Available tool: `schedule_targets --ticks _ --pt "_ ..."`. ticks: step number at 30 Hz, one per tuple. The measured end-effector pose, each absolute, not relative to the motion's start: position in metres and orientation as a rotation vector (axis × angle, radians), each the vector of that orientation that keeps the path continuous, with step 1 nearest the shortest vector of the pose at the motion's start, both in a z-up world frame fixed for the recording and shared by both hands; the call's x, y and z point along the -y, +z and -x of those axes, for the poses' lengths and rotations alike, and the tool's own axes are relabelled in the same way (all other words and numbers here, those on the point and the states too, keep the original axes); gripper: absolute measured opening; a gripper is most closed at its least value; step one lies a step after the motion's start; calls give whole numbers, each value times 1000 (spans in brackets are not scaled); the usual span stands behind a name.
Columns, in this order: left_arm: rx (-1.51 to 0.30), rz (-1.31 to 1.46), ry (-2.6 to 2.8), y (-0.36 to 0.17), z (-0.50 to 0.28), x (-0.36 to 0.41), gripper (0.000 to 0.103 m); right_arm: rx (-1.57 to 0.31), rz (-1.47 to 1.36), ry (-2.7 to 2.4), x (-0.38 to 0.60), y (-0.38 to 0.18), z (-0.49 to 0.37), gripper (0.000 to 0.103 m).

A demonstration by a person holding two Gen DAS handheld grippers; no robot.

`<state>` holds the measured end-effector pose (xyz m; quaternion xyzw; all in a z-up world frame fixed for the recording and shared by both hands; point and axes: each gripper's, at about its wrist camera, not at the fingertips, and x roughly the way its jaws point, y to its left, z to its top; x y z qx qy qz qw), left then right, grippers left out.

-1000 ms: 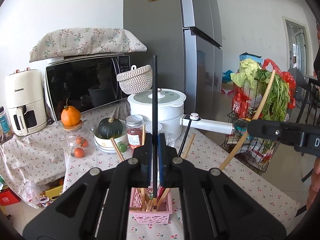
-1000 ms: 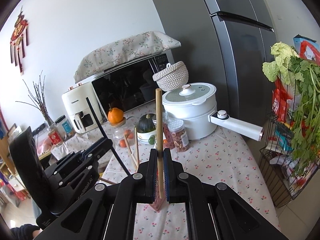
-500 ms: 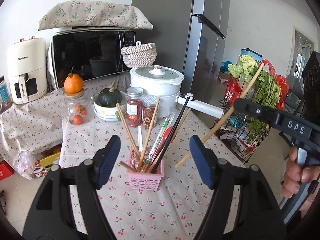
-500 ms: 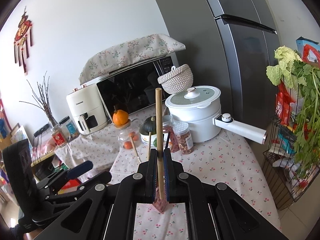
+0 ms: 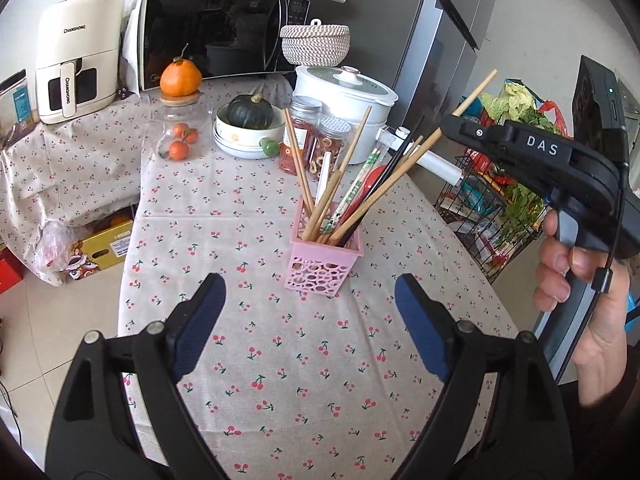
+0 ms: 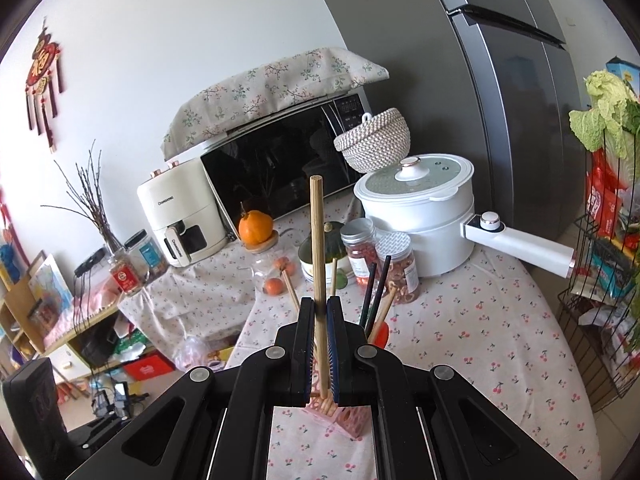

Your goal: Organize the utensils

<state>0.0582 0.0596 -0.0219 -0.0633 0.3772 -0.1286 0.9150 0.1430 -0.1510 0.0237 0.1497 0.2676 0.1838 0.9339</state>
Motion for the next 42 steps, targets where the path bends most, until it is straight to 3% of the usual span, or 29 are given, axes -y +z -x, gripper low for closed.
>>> schedule_targets --ticks 3,8,14,16,19,33,42 --pt "-796 150 -257 -22 -60 -62 86 -619 -345 400 147 9 -156 8" --pt "-797 159 -232 -18 -60 -64 89 -614 -405 381 159 11 -154 53" --pt "-788 155 -174 -11 -53 -62 99 -599 -382 311 181 26 -130 86" --pt "-771 133 -156 -7 -48 -58 102 -616 -352 280 186 27 -121 90" --pt "-726 31 -97 0 -37 -46 102 -640 -291 229 193 26 -107 103" --pt "-698 30 -36 5 -20 -29 102 -671 13 97 188 10 -52 103" --pt "-694 24 -43 6 -20 -20 102 -696 16 107 186 2 -52 103"
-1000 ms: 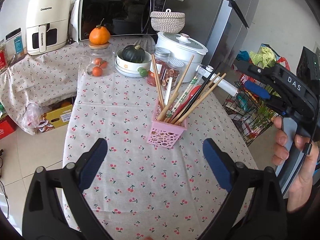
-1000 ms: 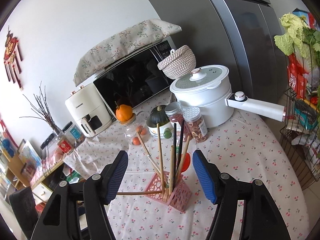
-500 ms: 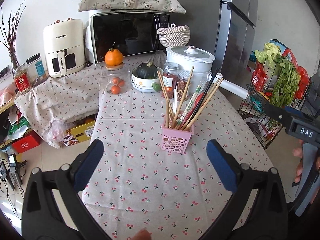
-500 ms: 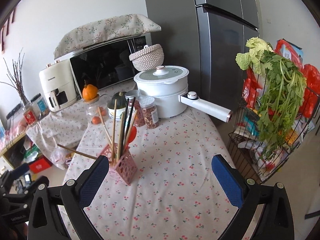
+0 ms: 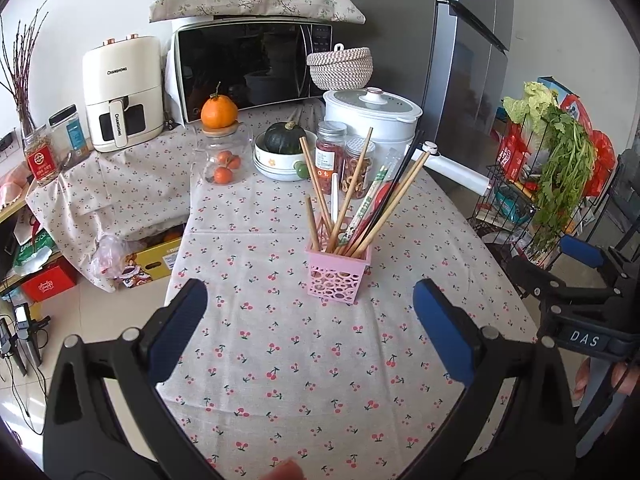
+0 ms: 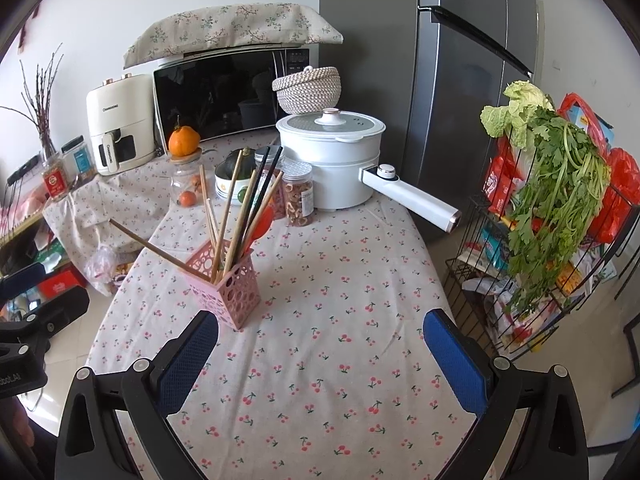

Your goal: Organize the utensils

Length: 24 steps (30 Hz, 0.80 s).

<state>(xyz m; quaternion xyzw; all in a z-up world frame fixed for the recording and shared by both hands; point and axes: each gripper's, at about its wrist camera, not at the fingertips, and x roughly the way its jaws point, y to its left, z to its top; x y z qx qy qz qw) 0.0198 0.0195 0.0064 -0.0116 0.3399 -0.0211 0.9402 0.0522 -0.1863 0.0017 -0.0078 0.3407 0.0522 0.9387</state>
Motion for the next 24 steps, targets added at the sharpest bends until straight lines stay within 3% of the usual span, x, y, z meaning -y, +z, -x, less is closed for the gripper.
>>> schedule_targets --ticks 24 --pt "-693 21 -22 6 -20 -21 102 -706 4 114 185 0 -54 103"
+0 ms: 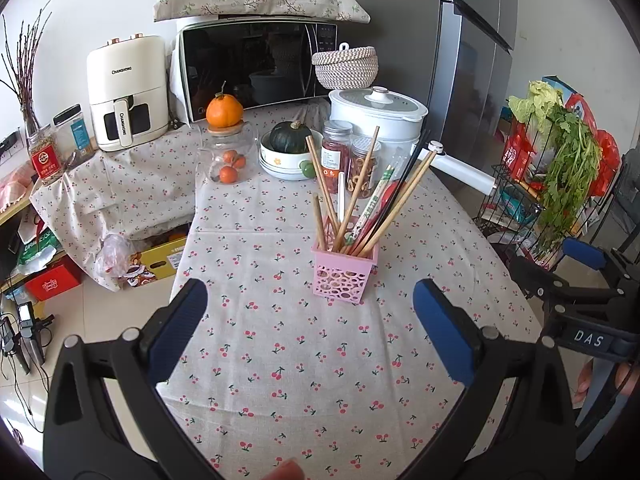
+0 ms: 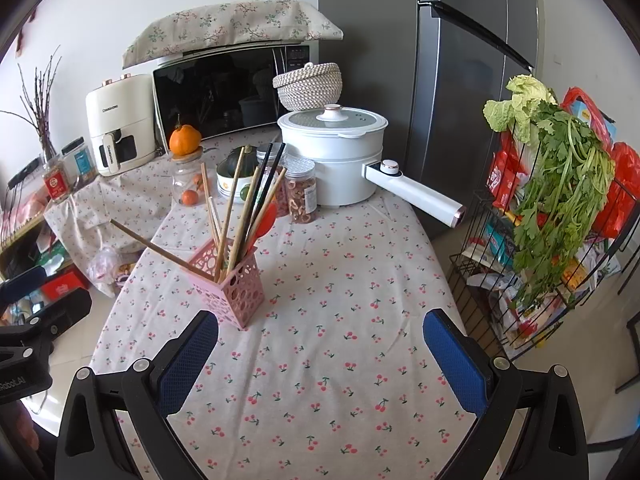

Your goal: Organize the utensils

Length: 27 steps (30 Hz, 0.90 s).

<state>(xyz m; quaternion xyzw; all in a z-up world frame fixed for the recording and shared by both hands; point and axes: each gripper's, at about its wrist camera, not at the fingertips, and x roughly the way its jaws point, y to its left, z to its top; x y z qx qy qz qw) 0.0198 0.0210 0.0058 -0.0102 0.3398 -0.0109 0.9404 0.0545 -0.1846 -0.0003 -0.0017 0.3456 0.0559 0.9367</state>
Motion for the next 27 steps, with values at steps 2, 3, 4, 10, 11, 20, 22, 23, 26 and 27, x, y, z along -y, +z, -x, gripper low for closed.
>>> schedule_targets --ticks 2,3,4,10,11,20,22,23,26,27 --pt "-693 22 -22 6 -20 -21 102 -707 4 114 185 -1 -55 103" --pt "-693 22 -22 6 -20 -21 102 -707 4 114 185 -1 -55 103" --pt "-693 21 -22 6 -20 -21 102 -708 4 114 185 -1 -55 103" --pt "-692 17 -19 5 -19 -22 102 -715 0 114 184 0 -55 103" --pt "-692 16 -20 5 -19 -22 102 -715 0 113 184 0 -55 103" --pt "-698 19 -15 4 -20 -23 102 -715 2 109 183 -1 -55 103" --pt "-702 20 -17 4 -20 -23 102 -715 3 108 183 -1 -55 103" --pt "-704 20 -19 4 -20 -23 102 -716 3 108 183 -1 -56 103" --pt "-708 19 -26 3 -19 -22 102 -717 3 108 184 -2 -56 103" --pt "-711 18 -29 2 -20 -21 102 -718 4 108 184 -3 -56 103"
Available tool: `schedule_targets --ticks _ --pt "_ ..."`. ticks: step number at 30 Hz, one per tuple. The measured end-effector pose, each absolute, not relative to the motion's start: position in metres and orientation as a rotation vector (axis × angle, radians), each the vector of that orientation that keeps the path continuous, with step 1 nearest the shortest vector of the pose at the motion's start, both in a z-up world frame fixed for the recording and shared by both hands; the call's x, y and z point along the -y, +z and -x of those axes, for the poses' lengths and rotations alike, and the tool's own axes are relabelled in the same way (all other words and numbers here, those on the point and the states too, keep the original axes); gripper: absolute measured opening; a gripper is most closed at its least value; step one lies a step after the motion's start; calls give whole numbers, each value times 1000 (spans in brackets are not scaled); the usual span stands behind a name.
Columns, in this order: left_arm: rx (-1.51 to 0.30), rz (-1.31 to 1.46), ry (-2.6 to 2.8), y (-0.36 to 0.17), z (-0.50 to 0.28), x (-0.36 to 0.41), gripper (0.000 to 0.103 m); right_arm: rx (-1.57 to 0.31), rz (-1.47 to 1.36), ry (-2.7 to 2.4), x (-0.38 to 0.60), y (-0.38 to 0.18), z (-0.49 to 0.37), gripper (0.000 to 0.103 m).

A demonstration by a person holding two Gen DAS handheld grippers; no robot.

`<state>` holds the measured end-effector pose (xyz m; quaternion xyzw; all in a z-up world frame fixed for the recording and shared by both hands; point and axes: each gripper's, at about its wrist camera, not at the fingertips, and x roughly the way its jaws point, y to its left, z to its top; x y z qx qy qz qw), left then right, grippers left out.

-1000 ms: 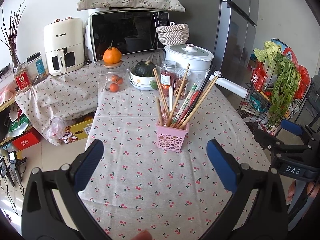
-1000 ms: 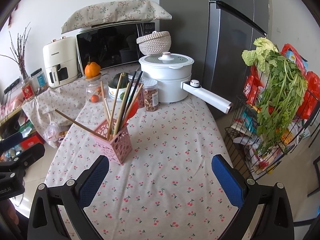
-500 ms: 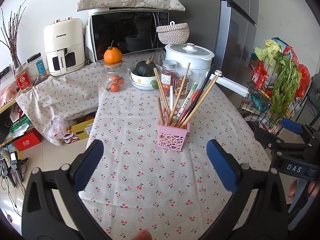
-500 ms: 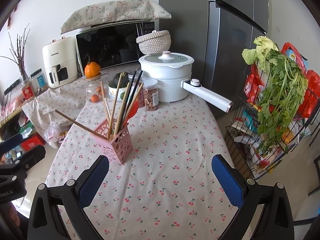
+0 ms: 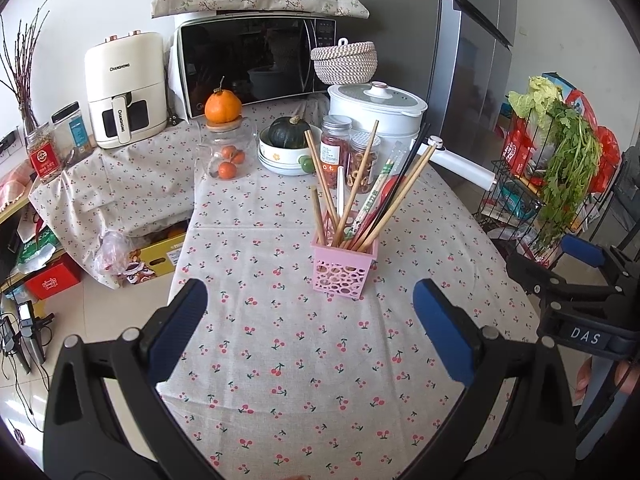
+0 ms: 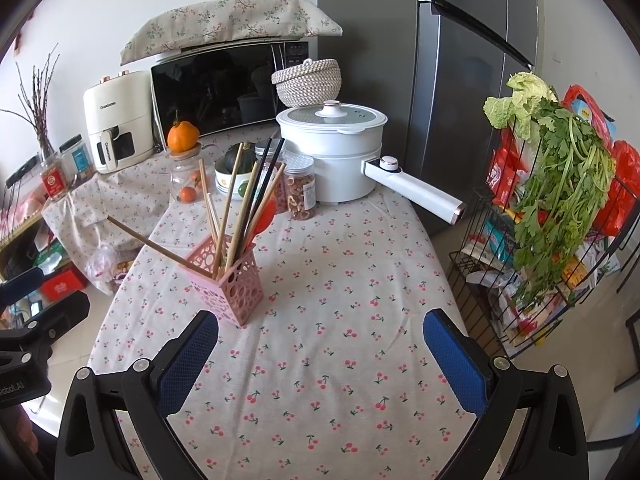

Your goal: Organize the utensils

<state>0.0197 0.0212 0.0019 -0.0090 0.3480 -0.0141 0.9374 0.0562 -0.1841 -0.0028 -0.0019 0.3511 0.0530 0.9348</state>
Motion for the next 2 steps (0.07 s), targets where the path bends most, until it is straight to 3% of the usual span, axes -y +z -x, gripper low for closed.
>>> schedule_targets --ticks 2 --pt "-721 20 -34 -1 -21 -21 102 -722 5 109 185 -5 -57 103"
